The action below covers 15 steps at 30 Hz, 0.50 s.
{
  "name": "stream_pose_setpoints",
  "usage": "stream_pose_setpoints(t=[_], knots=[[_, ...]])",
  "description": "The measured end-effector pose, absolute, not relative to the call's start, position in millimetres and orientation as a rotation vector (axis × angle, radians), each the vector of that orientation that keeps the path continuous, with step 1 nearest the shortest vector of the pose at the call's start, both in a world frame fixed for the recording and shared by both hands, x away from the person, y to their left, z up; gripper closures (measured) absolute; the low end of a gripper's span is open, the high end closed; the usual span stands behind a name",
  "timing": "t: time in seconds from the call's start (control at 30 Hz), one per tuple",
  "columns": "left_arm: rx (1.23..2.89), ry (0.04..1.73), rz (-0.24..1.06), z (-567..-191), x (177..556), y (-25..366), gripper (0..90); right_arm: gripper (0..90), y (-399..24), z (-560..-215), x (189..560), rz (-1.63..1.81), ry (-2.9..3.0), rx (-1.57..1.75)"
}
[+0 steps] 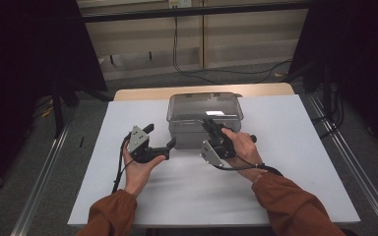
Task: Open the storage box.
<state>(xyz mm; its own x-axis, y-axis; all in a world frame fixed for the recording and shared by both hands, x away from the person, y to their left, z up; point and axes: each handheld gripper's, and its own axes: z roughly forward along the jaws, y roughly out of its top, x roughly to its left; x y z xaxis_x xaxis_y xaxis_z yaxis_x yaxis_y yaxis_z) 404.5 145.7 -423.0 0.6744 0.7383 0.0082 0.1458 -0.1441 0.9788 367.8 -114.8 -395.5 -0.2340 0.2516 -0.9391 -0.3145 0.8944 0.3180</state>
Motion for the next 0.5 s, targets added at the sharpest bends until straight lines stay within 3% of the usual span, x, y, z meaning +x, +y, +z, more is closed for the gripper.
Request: stream_pose_setpoints(t=[0.1,0.17,0.5], knots=[[1.662,0.754,0.576,-425.0,410.7,141.1,5.3,80.3,-114.9,-393.3,368.9,0.535,1.718,-0.042],[1.662,0.728,0.632,-424.2,414.1,138.5,5.4,80.3,-114.7,-393.0,369.4,0.537,1.714,-0.038],[1.682,0.679,0.676,-412.4,430.6,126.8,6.4,80.2,-115.8,-389.1,371.6,0.565,1.699,-0.017]])
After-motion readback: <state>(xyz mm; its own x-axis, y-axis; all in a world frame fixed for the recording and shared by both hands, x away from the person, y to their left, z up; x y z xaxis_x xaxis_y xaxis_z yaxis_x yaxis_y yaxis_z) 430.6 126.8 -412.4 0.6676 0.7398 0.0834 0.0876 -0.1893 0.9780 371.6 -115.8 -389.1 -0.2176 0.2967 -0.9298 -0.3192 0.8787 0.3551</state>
